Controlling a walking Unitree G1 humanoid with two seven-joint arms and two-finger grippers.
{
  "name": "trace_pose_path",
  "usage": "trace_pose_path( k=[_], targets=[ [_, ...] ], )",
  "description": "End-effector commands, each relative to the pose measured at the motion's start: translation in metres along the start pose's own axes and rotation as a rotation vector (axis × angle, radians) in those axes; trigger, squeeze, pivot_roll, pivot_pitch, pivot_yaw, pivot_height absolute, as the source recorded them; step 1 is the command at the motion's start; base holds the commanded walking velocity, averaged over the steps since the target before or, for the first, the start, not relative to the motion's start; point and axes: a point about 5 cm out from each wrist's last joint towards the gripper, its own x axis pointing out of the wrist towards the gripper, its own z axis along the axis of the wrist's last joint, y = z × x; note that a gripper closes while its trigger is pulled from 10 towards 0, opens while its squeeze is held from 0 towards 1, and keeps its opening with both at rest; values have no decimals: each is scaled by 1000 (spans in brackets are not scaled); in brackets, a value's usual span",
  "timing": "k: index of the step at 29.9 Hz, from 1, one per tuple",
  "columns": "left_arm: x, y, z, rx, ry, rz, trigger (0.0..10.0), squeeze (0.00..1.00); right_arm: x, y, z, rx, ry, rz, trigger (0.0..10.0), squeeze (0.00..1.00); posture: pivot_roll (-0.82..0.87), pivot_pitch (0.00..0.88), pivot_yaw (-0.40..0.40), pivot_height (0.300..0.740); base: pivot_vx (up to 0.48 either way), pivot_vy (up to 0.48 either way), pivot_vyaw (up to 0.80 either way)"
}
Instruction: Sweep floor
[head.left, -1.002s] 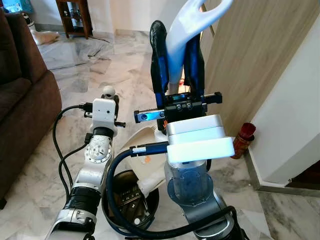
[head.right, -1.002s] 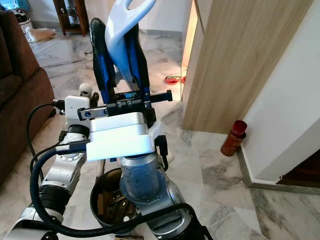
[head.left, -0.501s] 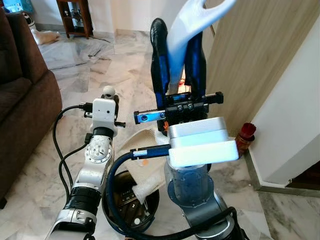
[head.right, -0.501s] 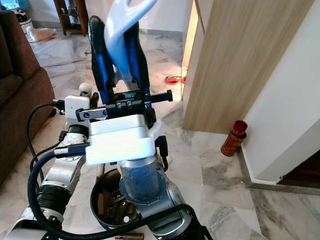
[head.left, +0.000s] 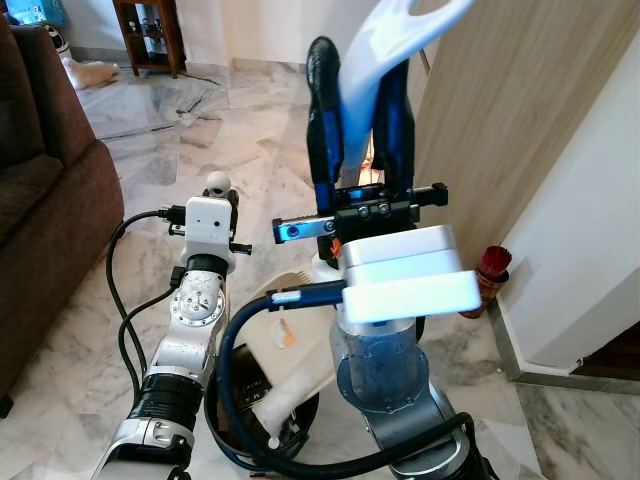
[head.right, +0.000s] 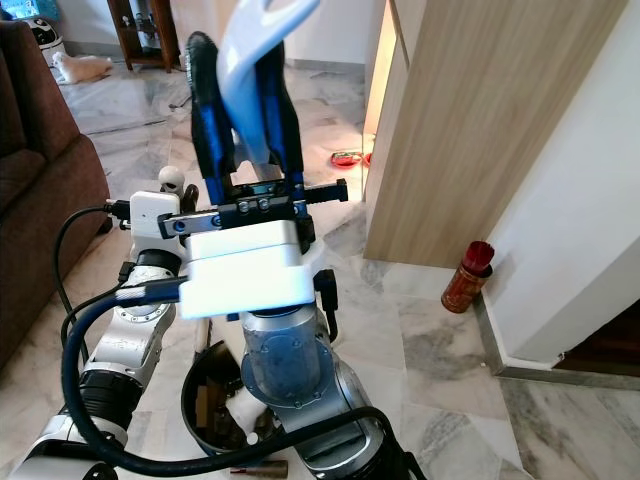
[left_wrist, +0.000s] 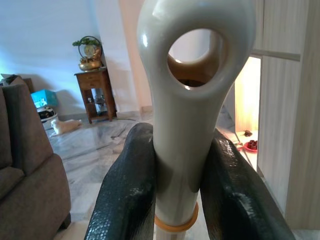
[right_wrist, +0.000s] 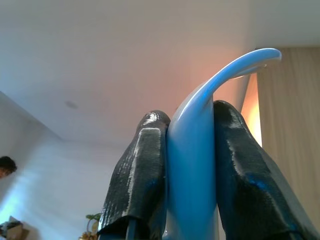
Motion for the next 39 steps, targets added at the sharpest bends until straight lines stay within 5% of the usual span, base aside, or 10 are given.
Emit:
trace_pose_path(
  k=[1,13,17,24,29,35,39],
  targets=[
    [3,-4,10,0,-56,-10,10000,0,9,-4,18,48,-79,-69,10000,0,138,32,-70,740,0,0,0],
    [2,-4,10,1,-53,-8,10000,0,9,-11,2,76,38,-125,10000,0,137,32,-74,740,0,0,0],
    [2,-4,9,0,-52,-10,10000,0,11,-23,-15,-46,51,-89,10000,0,136,32,-74,740,0,0,0],
    [0,-4,8,1,-46,-23,10000,0,10,-73,-52,-227,150,-167,10000,0,135,34,-74,740,0,0,0],
    [-3,-2,6,3,-40,-25,10000,0,-9,-125,-89,-354,310,-267,10000,0,137,36,-75,740,0,0,0],
    [-7,5,5,-4,-28,-24,10000,0,-48,-169,-125,-333,543,-425,10000,0,145,43,-70,740,0,0,0],
    [-10,7,4,-1,-25,-36,10000,0,-71,-178,-139,-318,636,-453,10000,0,148,44,-68,740,0,0,0]
  ],
)
